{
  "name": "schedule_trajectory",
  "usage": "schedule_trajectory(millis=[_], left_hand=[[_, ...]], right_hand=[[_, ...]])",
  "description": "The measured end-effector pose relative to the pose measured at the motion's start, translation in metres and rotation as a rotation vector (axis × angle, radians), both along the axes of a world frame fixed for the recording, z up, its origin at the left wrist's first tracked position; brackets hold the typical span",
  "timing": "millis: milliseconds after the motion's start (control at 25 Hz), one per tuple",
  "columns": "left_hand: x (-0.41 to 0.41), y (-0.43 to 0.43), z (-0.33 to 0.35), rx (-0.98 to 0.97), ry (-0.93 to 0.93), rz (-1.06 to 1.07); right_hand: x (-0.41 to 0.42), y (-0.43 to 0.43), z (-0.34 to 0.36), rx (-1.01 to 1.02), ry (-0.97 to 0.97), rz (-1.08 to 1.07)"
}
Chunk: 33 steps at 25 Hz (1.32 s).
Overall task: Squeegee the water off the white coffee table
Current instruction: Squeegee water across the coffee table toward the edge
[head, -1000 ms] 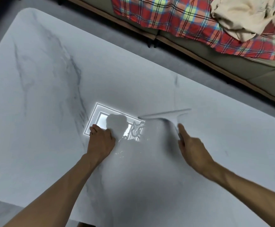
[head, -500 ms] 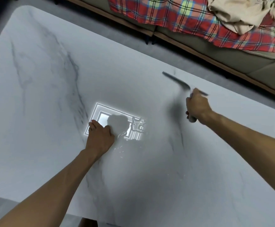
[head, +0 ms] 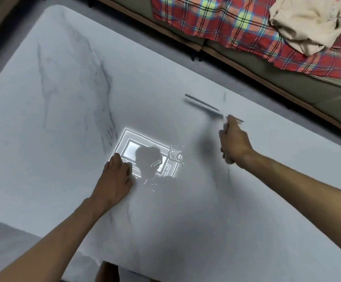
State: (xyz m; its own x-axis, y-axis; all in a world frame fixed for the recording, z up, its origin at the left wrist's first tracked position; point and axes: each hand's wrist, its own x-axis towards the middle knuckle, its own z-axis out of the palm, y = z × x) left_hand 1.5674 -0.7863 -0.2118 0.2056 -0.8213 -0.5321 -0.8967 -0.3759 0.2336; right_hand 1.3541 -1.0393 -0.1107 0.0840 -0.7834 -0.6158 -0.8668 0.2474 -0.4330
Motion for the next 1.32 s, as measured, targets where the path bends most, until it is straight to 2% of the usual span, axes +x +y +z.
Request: schedule_trajectory(millis=[120,200,320,400,480,760,920,1040,1120,1200,1320], left_hand=[[-0.011,0.025,-0.002,-0.007,-0.002,0.169],[-0.015,0.038,-0.011,0.008,0.011,0.208],[-0.019,0.04,-0.025,-0.059,0.034,0.261],[-0.019,0.038,-0.033,-0.112,0.028,0.31],[-0.019,0.043,-0.042,-0.141,0.021,0.289],[-0.024,0.063,-0.036,-0.125,0.089,0.162],[-0.026,0.083,-0.015,-0.147,0.171,0.253],[-0.019,0.1,0.001,-0.157,0.204,0.394],[-0.01,0.114,0.01,-0.178,0.203,0.483],[0.001,0.126,0.013,-0.189,0.201,0.615],[0.023,0.15,0.013,-0.176,0.143,0.79]], right_hand=[[0.035,-0.05,-0.018,-0.022,-0.005,-0.069],[0.045,-0.049,-0.03,-0.02,0.043,-0.04],[0.038,-0.004,-0.046,-0.174,0.072,0.258],[0.015,0.036,-0.053,-0.237,0.056,0.463],[-0.019,0.066,-0.056,-0.228,0.067,0.544],[-0.135,0.11,-0.027,-0.131,0.315,0.613],[-0.162,0.122,0.005,-0.094,0.431,0.584],[-0.148,0.136,0.026,-0.159,0.371,0.56],[-0.117,0.154,0.033,-0.223,0.286,0.635],[-0.078,0.176,0.028,-0.249,0.197,0.824],[-0.009,0.224,-0.005,-0.181,0.055,1.181]])
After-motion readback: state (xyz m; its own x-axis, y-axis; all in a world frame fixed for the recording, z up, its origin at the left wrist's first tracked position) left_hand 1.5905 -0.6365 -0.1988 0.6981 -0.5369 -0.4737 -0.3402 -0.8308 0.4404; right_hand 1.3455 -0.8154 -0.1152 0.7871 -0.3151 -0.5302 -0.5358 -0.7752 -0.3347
